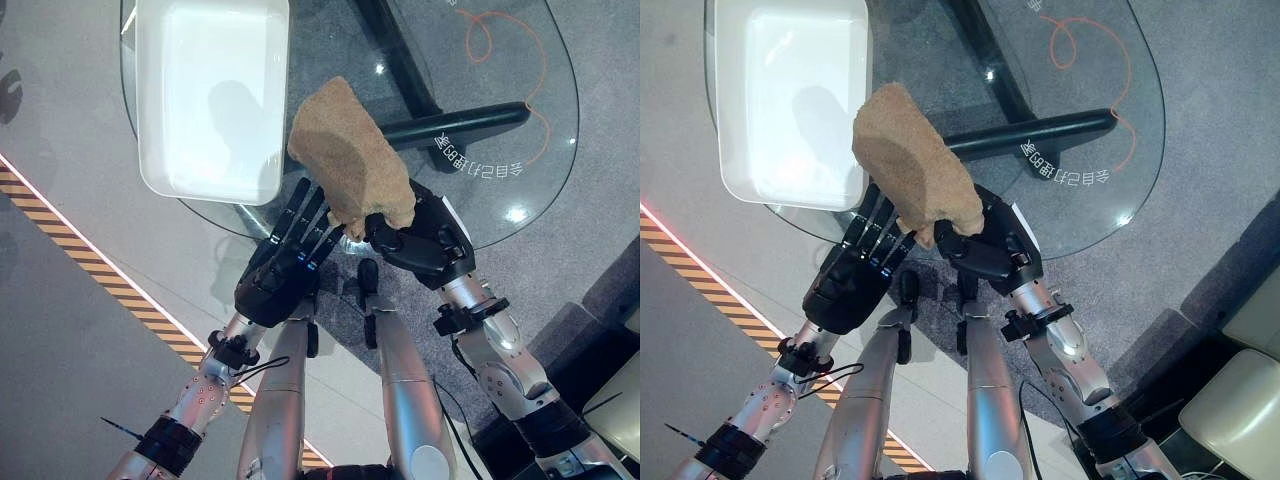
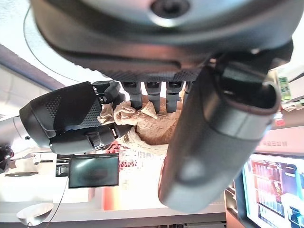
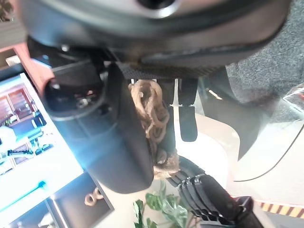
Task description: Wipe the table with a cloth and put it in the basket.
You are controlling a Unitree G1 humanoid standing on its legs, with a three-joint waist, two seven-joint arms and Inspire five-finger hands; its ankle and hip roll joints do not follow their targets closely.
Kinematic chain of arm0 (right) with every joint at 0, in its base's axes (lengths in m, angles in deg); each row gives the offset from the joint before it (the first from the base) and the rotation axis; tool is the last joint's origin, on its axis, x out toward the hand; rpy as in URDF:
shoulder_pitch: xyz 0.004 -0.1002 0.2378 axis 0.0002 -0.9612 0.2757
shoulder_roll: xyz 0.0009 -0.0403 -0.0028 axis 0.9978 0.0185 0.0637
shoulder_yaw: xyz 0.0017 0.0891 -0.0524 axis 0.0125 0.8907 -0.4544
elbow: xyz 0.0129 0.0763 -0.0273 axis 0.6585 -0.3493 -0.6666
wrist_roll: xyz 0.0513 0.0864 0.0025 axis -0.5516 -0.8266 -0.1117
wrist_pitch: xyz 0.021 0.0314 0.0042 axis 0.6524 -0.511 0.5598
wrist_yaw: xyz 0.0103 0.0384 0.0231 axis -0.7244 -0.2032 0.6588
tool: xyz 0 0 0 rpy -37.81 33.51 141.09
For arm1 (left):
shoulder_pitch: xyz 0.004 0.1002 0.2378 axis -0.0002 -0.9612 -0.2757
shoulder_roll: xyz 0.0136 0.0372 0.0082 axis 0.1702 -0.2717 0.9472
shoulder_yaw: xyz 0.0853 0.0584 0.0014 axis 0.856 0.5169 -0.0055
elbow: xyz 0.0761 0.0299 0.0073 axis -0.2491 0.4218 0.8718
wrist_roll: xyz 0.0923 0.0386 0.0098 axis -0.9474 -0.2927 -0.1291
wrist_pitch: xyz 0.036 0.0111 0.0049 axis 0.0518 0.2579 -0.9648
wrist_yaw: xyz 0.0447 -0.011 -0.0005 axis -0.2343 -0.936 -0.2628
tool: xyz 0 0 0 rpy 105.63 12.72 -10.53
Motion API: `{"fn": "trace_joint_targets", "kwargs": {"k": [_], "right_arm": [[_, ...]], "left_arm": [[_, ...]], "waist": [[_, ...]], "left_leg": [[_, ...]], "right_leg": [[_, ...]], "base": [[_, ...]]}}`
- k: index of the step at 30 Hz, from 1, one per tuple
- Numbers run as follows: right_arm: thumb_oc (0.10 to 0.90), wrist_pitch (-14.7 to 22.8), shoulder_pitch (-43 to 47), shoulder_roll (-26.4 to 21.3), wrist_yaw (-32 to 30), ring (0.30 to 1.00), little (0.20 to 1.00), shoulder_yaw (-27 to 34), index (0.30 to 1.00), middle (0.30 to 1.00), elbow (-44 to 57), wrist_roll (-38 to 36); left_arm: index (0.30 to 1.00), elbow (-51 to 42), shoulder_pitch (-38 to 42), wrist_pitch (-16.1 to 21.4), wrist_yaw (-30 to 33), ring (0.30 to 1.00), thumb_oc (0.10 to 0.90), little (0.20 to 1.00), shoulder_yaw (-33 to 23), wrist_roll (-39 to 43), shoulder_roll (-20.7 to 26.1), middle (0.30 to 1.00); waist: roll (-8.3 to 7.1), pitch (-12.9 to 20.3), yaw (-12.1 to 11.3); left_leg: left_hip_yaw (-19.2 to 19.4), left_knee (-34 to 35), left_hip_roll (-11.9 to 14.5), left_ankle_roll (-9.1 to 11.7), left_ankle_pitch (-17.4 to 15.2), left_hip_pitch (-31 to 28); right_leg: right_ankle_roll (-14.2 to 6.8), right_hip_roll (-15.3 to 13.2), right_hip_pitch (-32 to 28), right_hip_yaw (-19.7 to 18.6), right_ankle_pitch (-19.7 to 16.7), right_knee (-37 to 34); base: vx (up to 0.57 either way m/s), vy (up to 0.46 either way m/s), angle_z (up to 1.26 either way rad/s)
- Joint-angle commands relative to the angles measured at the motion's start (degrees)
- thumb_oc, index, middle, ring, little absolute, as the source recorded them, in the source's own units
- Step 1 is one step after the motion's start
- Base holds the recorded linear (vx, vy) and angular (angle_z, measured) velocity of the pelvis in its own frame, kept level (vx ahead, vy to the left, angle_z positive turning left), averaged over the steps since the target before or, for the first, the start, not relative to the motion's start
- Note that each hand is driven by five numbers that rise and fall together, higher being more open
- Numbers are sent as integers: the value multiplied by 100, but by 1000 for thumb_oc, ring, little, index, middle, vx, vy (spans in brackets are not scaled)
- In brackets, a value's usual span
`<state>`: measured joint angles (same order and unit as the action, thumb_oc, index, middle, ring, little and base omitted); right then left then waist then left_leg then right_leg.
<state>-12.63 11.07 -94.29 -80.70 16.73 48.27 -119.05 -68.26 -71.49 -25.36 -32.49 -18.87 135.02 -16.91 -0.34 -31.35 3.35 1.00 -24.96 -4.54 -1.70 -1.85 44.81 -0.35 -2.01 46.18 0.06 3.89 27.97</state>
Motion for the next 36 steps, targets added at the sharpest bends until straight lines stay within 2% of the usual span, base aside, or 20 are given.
{"fn": "trace_joint_targets", "kwargs": {"k": [1,4,9,16,22,26,32,33,34,36], "right_arm": [[100,274,273,-163,707,300,200,-217,300,300,1123,424],[100,10,351,-301,1155,300,200,-366,300,300,1174,765],[100,-147,511,-442,1423,300,200,-507,300,300,1171,965],[100,-326,605,-634,1579,300,200,-619,300,300,1020,1451],[100,-772,681,-1009,929,300,200,-902,300,300,765,2622],[100,-716,718,-1166,719,300,200,-971,300,300,616,2580],[100,-699,800,-1129,488,300,200,-1019,300,300,661,2504],[100,-704,829,-1120,429,300,200,-1019,300,300,673,2468],[100,-680,834,-1081,401,300,200,-999,300,300,653,2477],[100,-673,818,-1013,361,300,200,-958,300,300,665,2446]], "left_arm": [[900,-1004,2,274,-97,900,800,900,-165,75,-59,900],[900,-991,55,468,278,900,800,900,-262,115,-105,900],[900,-941,176,566,692,900,800,900,-308,138,-151,900],[900,-946,224,552,719,900,800,900,-377,234,-199,900],[900,-991,252,589,388,900,800,900,-309,548,-188,900],[900,-1051,259,492,32,900,800,900,-237,635,-112,900],[900,-1164,341,589,140,900,800,900,-48,601,-74,900],[535,-1169,357,611,138,535,375,475,-20,634,-93,535],[300,-1167,351,628,193,300,100,200,-29,671,-121,300],[300,-1155,336,632,177,300,100,200,-32,679,-194,300]], "waist": [[104,155,-14],[97,155,-37],[74,155,-60],[57,155,-79],[47,155,-81],[56,155,-78],[74,155,-59],[74,155,-56],[77,155,-55],[80,155,-48]], "left_leg": [[263,-112,10,-313,-190,-151],[238,-119,-3,-315,-181,-146],[211,-144,-14,-318,-183,-144],[183,-167,-35,-312,-181,-137],[176,-138,-35,-291,-158,-147],[182,-100,-35,-281,-141,-152],[201,-123,-41,-292,-141,-134],[202,-116,-46,-298,-138,-139],[201,-117,-48,-297,-145,-142],[207,-121,-44,-300,-153,-146]], "right_leg": [[55,256,-268,70,-558,-682],[56,259,-268,75,-540,-667],[49,267,-271,89,-528,-641],[59,278,-290,93,-512,-644],[71,266,-297,111,-503,-656],[84,264,-313,112,-490,-684],[99,270,-287,101,-488,-662],[103,278,-290,97,-486,-663],[101,278,-292,92,-484,-664],[100,282,-284,85,-474,-642]], "base": [[0,0,0],[0,0,0],[0,0,0],[1,-5,2],[0,0,0],[0,0,0],[0,0,0],[0,0,0],[0,0,0],[0,0,0]]}}
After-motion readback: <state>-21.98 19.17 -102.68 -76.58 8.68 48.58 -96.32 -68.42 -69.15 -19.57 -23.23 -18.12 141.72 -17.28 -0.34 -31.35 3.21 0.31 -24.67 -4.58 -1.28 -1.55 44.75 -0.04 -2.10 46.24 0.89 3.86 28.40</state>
